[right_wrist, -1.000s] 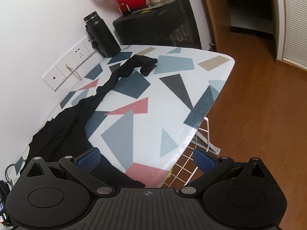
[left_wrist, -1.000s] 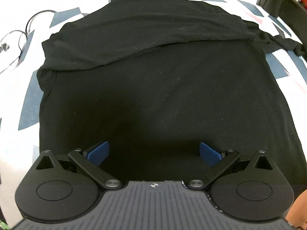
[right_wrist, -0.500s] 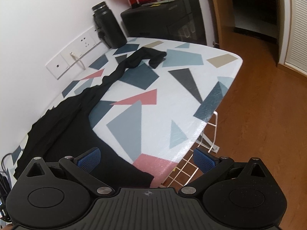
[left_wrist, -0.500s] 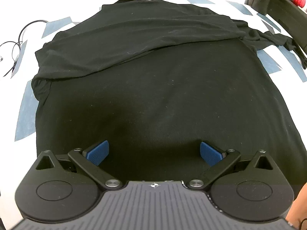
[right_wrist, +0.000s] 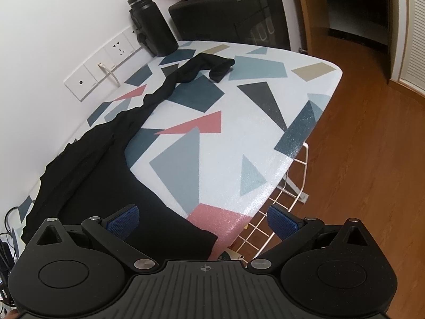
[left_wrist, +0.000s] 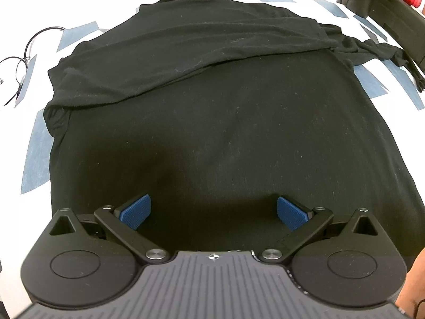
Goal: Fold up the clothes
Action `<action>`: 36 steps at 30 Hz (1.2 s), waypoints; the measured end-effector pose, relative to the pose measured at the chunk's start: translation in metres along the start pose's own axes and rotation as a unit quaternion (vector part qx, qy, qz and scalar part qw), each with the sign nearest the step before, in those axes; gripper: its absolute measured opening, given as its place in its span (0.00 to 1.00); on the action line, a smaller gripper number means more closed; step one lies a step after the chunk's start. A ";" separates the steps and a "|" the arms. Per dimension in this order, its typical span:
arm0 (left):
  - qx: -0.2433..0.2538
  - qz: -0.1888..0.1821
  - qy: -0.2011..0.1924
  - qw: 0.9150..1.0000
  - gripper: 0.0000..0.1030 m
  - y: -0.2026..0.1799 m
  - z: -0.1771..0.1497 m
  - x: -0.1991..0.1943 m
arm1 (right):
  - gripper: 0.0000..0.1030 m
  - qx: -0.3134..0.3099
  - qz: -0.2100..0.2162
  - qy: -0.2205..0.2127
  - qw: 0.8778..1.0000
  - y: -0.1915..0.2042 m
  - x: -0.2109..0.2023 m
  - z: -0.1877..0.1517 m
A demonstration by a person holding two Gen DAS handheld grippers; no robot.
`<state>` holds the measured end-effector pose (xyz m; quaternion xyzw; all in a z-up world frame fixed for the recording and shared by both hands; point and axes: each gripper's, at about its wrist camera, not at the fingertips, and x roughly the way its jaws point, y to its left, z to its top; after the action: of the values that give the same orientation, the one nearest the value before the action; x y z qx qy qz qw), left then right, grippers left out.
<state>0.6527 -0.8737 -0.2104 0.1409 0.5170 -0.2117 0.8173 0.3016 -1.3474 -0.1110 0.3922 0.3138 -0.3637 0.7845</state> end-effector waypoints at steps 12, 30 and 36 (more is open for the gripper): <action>0.005 -0.005 0.003 1.000 1.00 0.003 -0.002 0.000 | 0.99 -0.010 -0.006 0.000 1.000 0.007 0.008 0.014; 0.007 -0.006 -0.010 1.000 1.00 -0.003 -0.010 -0.002 | 0.99 -0.193 -0.121 -0.171 0.959 0.077 -0.007 0.080; -0.029 0.010 -0.020 0.999 1.00 -0.004 -0.014 -0.004 | 0.99 -0.147 -0.024 -0.145 0.978 0.067 0.015 0.132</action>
<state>0.6385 -0.8701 -0.2131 0.1186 0.5053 -0.1910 0.8331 0.3916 -1.4351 -0.0318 0.2082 0.2554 -0.3854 0.8619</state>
